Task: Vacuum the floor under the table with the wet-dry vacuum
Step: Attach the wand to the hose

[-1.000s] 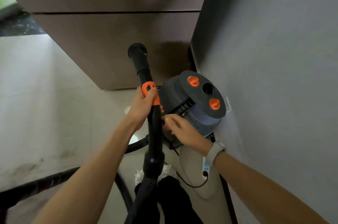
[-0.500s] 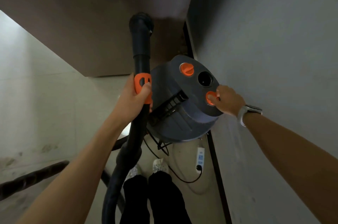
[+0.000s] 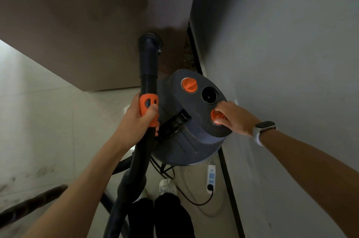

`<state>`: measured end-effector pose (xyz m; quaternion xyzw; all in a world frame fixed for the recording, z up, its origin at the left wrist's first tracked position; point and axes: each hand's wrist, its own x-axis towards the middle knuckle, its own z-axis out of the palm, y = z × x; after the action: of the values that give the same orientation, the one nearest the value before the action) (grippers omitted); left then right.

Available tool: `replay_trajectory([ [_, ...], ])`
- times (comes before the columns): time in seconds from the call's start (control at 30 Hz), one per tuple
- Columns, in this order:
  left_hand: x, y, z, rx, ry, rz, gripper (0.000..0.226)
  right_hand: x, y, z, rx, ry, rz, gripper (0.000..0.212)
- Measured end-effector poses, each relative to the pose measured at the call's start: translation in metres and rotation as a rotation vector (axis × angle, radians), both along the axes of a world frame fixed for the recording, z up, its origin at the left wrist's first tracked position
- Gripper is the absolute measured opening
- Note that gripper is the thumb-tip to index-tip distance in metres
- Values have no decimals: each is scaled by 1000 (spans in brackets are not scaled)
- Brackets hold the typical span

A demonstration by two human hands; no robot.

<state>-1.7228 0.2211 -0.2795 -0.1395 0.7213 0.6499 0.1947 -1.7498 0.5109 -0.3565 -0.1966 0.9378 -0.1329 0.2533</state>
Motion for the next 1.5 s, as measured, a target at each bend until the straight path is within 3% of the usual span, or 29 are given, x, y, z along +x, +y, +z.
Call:
replay_trajectory([
  [0.4,-3,1,-2,-9,-10,-53,21,13,-4,-15,-30,13,-204,31],
  [0.67,-3,-2,-4,-20,-14,-57,27,8,-9,-11,-43,64,-221,66],
  [0.87,-2,-12,-9,-60,-28,-42,32,-46,-49,-3,-232,197,-242,43],
  [1.07,1,-20,-9,-51,-28,-4,29,-76,-79,-19,-192,157,-218,27],
  [1.5,2,-27,-16,-56,-21,17,37,-72,-92,-29,-203,211,-406,26],
])
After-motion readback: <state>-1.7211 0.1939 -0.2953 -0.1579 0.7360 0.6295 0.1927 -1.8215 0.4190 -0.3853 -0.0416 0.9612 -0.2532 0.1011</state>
